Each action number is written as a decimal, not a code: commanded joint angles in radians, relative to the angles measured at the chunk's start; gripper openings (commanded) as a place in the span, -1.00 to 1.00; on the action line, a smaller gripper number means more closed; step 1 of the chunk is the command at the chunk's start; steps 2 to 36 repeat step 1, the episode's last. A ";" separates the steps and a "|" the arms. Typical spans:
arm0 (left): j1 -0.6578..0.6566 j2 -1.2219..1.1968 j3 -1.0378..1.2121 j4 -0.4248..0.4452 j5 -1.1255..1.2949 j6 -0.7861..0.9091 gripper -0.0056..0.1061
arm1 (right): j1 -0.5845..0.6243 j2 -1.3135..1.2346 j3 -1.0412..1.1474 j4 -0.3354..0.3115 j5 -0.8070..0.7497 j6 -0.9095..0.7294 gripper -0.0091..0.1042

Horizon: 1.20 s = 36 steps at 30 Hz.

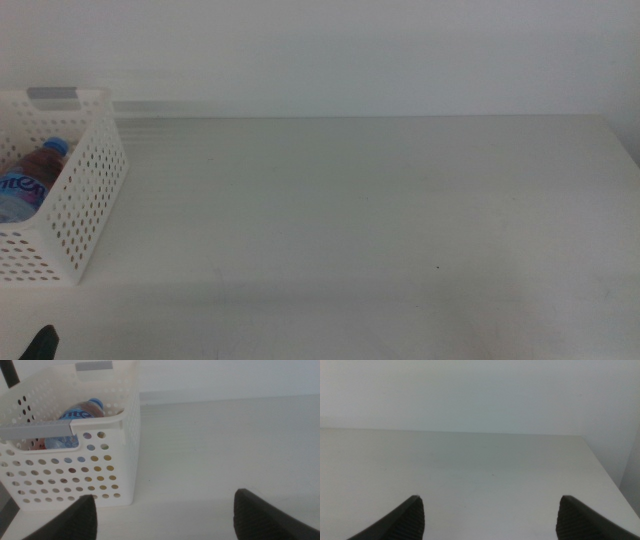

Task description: Use arms to grab the bottles and put them into the dustbin to the left of the table.

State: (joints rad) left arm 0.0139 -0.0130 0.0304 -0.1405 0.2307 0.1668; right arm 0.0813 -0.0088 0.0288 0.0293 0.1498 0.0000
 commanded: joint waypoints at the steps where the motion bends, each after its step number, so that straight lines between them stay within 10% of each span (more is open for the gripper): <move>1: 0.000 -0.016 0.006 -0.012 -0.079 -0.009 0.71 | -0.006 -0.028 -0.009 -0.006 -0.075 -0.009 0.47; 36: 0.000 -0.016 0.006 -0.012 -0.079 -0.009 0.71 | -0.006 -0.028 -0.009 -0.006 -0.075 -0.009 0.47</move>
